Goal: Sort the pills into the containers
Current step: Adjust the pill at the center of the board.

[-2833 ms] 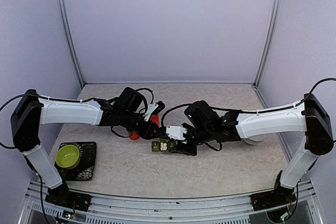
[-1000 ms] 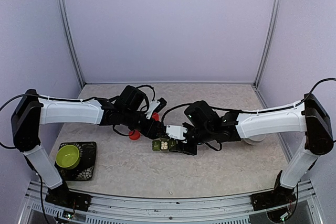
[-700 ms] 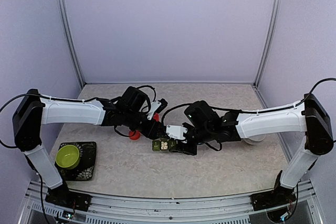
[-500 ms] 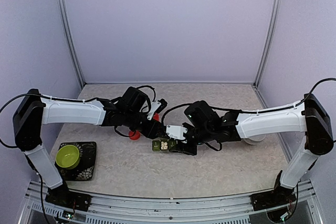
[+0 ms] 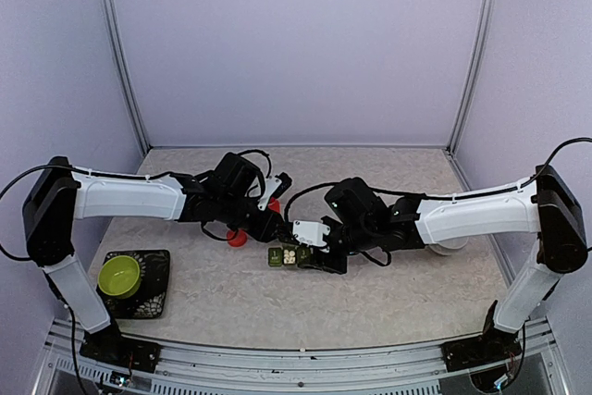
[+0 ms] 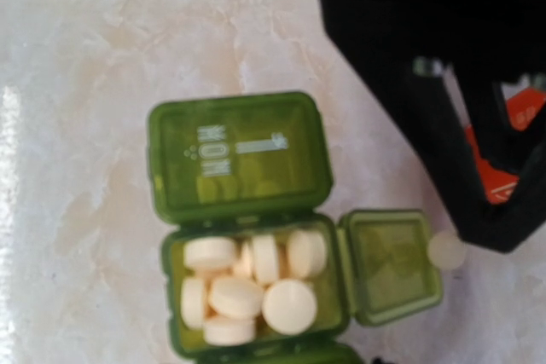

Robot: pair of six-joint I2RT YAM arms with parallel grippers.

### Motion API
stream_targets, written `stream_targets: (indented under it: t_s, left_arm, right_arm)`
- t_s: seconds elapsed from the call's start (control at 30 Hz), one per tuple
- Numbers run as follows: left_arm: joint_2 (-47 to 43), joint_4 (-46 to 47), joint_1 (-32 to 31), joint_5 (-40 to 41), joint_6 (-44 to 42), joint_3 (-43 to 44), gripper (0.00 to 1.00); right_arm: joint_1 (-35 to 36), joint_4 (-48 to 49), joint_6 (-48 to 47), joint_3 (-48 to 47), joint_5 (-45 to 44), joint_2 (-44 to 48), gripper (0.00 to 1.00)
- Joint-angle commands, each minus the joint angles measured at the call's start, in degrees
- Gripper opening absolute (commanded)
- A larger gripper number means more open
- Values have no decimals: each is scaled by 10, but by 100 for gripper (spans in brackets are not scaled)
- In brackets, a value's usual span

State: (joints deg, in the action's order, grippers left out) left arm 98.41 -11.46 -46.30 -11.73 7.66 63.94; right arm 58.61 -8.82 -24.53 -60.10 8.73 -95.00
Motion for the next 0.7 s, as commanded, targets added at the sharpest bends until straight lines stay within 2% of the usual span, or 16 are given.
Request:
stream_targets:
  t_s: [0.0, 0.13, 0.3, 0.4, 0.67]
  left_arm:
    - [-12, 3, 3, -1, 6, 10, 35]
    - [-12, 11, 7, -22, 7, 8, 44]
    - [-19, 24, 12, -31, 14, 3, 47]
    - [-24, 28, 16, -35, 15, 1, 52]
    - [-29, 38, 19, -91, 9, -7, 56]
  right_arm:
    - [6, -3, 4, -13, 4, 19, 13]
    - [6, -2, 4, -13, 2, 20, 13]
    - [6, -3, 2, -14, 2, 19, 13]
    - [6, -3, 2, -14, 2, 20, 13]
    - [6, -5, 2, -14, 0, 19, 13]
